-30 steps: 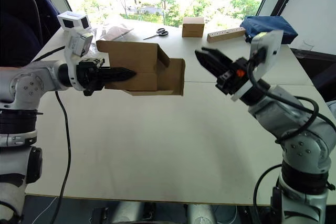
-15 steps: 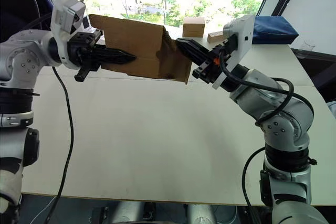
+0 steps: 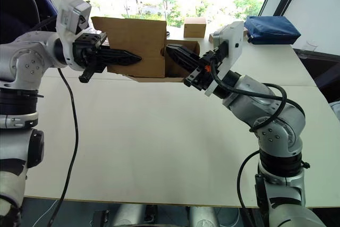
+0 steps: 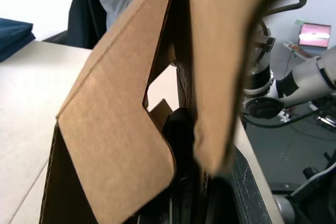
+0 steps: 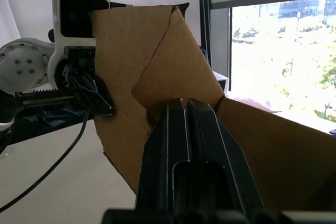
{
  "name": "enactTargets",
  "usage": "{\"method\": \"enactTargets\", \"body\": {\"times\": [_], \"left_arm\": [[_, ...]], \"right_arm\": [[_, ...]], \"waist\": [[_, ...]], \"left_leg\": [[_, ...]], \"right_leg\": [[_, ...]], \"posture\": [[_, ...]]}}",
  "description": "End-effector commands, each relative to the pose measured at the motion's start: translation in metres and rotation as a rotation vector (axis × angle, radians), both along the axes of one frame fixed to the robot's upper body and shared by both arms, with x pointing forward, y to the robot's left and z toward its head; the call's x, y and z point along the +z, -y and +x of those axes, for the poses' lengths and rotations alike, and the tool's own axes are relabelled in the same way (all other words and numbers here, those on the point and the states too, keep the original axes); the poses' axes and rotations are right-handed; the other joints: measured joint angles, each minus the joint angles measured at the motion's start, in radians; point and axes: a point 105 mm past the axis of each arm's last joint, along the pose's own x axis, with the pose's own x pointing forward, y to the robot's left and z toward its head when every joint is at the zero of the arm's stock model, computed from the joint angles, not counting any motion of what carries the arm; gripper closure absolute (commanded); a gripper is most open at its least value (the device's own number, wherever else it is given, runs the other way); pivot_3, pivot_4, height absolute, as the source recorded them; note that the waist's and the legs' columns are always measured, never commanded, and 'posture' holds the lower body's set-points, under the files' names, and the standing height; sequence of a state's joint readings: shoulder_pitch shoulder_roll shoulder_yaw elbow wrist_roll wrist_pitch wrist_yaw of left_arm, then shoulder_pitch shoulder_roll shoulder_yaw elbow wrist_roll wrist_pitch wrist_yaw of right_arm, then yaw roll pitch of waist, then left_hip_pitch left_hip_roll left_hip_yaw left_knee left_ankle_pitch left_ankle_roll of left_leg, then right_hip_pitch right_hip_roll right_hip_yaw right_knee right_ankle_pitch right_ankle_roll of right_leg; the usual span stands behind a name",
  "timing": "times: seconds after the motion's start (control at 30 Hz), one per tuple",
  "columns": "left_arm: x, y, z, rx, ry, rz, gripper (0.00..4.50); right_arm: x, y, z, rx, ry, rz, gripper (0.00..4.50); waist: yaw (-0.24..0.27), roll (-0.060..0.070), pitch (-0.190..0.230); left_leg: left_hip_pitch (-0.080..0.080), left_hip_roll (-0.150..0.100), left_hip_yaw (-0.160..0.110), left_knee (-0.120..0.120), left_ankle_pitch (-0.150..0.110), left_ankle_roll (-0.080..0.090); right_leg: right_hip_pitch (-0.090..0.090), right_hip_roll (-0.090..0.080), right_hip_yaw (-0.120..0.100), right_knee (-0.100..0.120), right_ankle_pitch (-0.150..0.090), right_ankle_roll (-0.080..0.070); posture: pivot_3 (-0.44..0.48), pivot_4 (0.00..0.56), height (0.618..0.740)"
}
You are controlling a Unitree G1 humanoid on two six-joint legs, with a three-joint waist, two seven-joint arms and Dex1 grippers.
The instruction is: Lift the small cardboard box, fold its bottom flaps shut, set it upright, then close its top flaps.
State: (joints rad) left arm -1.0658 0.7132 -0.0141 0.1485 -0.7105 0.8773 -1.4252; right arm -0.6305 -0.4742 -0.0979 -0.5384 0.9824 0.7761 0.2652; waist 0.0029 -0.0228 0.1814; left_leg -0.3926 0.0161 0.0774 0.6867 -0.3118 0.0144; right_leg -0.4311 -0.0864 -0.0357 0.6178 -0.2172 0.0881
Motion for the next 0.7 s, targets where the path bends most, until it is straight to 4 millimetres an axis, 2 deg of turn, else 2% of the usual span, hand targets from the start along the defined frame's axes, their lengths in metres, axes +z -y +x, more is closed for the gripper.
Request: {"method": "enactTargets", "body": {"times": [0.03, 0.37, 0.7], "left_arm": [[0.011, 0.004, -0.013, -0.060, 0.017, -0.031, 4.50], [0.002, 0.003, -0.015, -0.068, -0.025, -0.014, 4.50], [-0.005, 0.003, 0.009, 0.052, -0.003, -0.020, 4.50]], "right_arm": [[0.009, -0.011, -0.010, 0.042, 0.057, -0.004, 4.42], [0.011, -0.013, -0.009, 0.039, 0.076, 0.006, 4.42], [0.006, -0.014, -0.012, 0.057, 0.072, -0.013, 4.42]], "waist": [[-0.001, 0.000, 0.000], [-0.015, 0.000, 0.000], [-0.015, 0.000, 0.000]], "left_leg": [[0.000, 0.000, 0.000, 0.000, 0.000, 0.000], [0.000, 0.000, 0.000, 0.000, 0.000, 0.000], [0.000, 0.000, 0.000, 0.000, 0.000, 0.000]], "right_leg": [[0.000, 0.000, 0.000, 0.000, 0.000, 0.000], [0.000, 0.000, 0.000, 0.000, 0.000, 0.000], [0.000, 0.000, 0.000, 0.001, 0.000, 0.000]], "posture": [[0.000, 0.150, 0.740], [0.000, 0.150, 0.740], [0.000, 0.150, 0.740]]}}
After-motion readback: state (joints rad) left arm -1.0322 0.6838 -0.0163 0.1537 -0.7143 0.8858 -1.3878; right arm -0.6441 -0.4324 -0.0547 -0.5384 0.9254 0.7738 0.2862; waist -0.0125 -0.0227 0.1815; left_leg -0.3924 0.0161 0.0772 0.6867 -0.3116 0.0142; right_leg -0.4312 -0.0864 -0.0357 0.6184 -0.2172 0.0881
